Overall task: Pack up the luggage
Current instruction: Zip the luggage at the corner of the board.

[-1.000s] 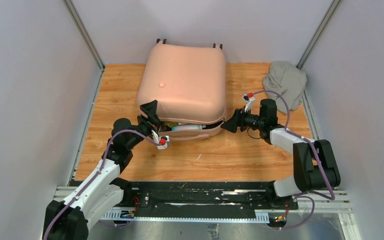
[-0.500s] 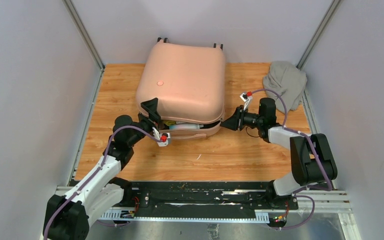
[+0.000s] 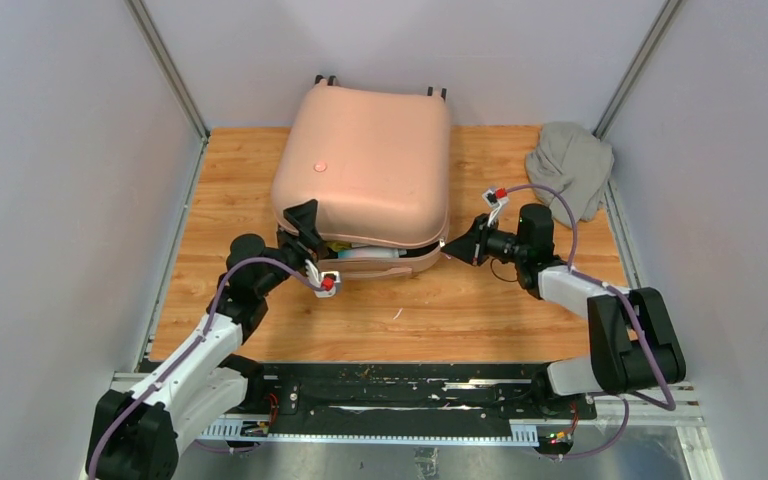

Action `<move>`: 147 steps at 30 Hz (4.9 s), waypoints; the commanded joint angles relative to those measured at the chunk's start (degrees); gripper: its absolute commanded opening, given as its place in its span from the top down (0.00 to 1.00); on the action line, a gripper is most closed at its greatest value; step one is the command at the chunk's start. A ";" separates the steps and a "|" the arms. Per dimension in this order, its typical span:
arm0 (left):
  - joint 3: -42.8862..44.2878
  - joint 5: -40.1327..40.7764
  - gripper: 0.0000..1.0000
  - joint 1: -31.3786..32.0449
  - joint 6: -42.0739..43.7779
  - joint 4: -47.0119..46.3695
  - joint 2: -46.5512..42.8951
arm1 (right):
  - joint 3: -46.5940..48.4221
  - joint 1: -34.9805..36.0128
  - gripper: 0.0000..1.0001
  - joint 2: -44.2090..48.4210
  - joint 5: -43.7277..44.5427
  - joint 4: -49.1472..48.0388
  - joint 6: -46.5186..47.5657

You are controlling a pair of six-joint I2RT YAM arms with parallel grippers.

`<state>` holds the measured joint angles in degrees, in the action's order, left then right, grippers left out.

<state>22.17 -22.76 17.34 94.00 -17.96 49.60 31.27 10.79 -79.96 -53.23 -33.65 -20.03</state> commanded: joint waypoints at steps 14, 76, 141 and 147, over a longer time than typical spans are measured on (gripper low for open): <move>-9.22 -1.60 0.00 3.48 6.39 -2.78 -5.82 | -5.56 11.50 1.00 13.54 9.62 6.32 1.75; 38.89 -6.21 0.00 -29.32 -90.39 52.29 15.00 | -5.56 11.19 0.37 24.22 24.38 21.38 3.07; 16.02 -28.50 0.00 -30.94 -133.17 -9.58 32.61 | 26.15 42.99 0.29 11.07 66.92 43.47 31.05; 14.41 -29.68 0.00 -30.91 -135.97 -13.74 31.50 | 34.25 50.12 0.23 0.76 79.12 43.34 42.64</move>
<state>38.76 -50.28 -14.02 -40.56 -28.51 81.19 60.84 57.87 -74.81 13.72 9.45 12.16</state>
